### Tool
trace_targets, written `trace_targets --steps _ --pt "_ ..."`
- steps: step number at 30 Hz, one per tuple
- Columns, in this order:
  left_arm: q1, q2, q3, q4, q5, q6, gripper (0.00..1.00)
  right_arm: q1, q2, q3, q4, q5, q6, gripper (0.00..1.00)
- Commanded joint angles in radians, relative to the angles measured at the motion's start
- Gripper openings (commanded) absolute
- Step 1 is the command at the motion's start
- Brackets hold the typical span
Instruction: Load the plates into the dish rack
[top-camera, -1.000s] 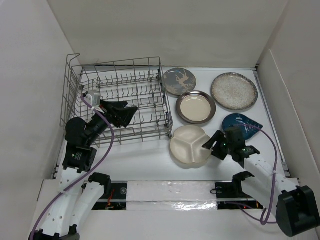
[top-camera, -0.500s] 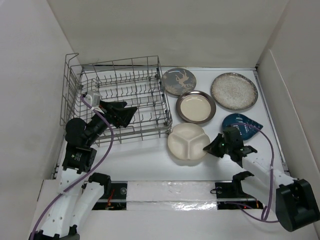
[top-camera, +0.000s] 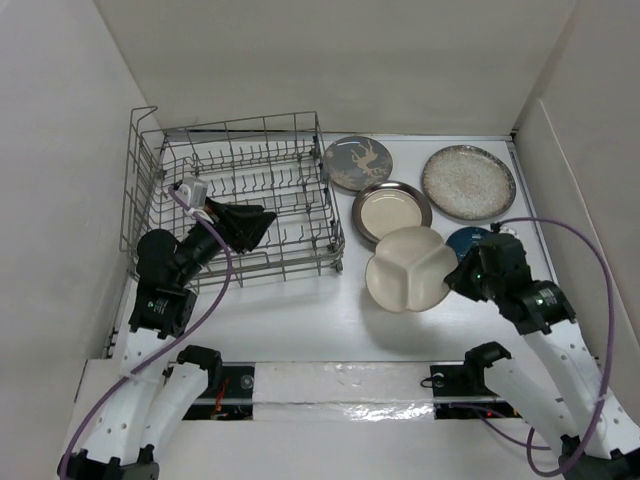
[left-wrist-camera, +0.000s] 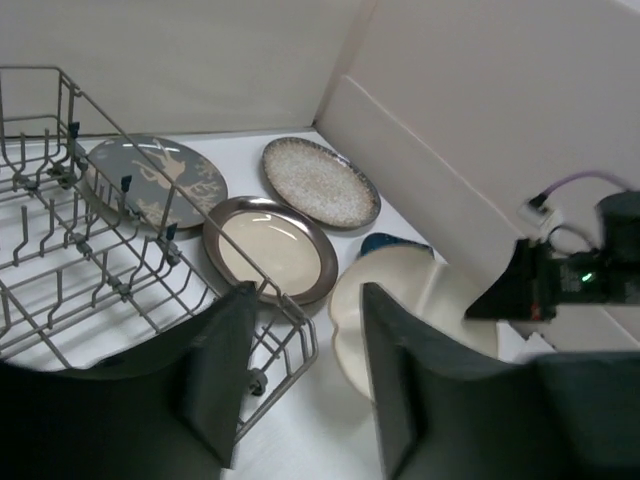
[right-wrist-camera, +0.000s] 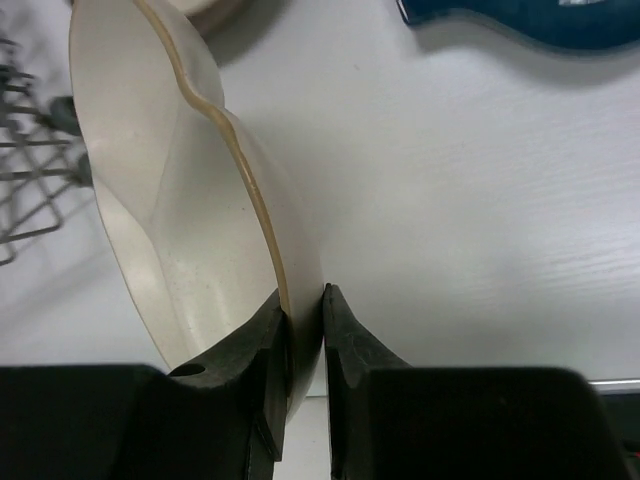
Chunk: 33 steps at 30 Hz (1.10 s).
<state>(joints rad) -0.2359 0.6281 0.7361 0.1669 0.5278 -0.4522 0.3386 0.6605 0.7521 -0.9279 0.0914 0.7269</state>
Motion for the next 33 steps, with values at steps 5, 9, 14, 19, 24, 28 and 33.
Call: trace_targets --steps 5,9,14,19,24,28,33 --pt "-0.005 0.120 0.068 0.057 0.090 -0.046 0.11 0.011 -0.006 0.380 0.269 -0.082 -0.125 0.00" --pt "-0.005 0.186 0.130 0.072 0.130 -0.085 0.00 0.011 0.063 0.389 0.560 -0.212 -0.113 0.00" --pt "-0.005 0.288 0.175 0.155 0.201 -0.177 0.37 0.011 0.252 0.365 0.875 -0.349 -0.067 0.00" --pt "-0.005 0.335 0.218 0.094 0.153 -0.128 0.69 0.011 0.422 0.369 1.170 -0.484 0.034 0.00" --pt "-0.005 0.349 0.172 0.109 0.140 -0.128 0.70 0.002 0.585 0.421 1.311 -0.548 0.146 0.00" --pt "-0.005 0.374 0.184 0.050 0.040 -0.048 0.69 0.002 0.672 0.443 1.431 -0.627 0.256 0.00" --pt "-0.005 0.421 0.221 0.042 0.012 -0.034 0.67 0.030 0.711 0.454 1.468 -0.650 0.293 0.00"
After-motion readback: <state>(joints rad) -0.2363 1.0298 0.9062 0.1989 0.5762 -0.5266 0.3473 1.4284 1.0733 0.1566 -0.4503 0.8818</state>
